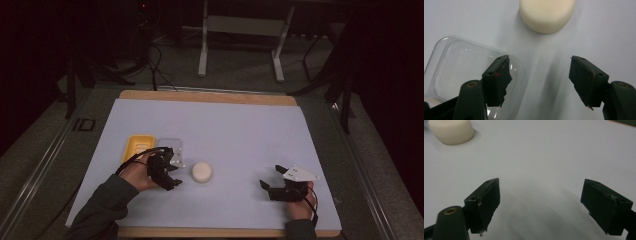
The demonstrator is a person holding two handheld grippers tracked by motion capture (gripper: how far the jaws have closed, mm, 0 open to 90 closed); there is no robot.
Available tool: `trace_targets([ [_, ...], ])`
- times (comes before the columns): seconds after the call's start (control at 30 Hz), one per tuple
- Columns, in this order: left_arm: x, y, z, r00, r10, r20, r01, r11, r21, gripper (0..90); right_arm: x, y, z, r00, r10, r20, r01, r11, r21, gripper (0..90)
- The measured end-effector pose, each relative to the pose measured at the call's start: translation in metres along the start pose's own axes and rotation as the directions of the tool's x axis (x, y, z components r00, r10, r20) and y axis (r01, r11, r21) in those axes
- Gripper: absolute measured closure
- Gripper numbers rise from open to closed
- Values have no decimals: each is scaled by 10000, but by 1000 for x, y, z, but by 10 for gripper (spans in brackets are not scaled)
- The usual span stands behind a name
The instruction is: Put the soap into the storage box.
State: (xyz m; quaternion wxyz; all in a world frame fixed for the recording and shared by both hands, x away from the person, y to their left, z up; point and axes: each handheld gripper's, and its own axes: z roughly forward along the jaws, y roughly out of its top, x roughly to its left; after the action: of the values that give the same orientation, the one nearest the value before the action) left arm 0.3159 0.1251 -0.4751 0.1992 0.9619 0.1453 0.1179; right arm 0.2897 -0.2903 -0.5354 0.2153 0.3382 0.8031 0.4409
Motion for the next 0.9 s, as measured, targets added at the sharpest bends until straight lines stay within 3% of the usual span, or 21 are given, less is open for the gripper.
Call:
trace_targets([
  [0.9,3,25,13,9981,589,159,-599,9958,689,311,0,0,0,10000,-18,14,18,10000,-60,157],
])
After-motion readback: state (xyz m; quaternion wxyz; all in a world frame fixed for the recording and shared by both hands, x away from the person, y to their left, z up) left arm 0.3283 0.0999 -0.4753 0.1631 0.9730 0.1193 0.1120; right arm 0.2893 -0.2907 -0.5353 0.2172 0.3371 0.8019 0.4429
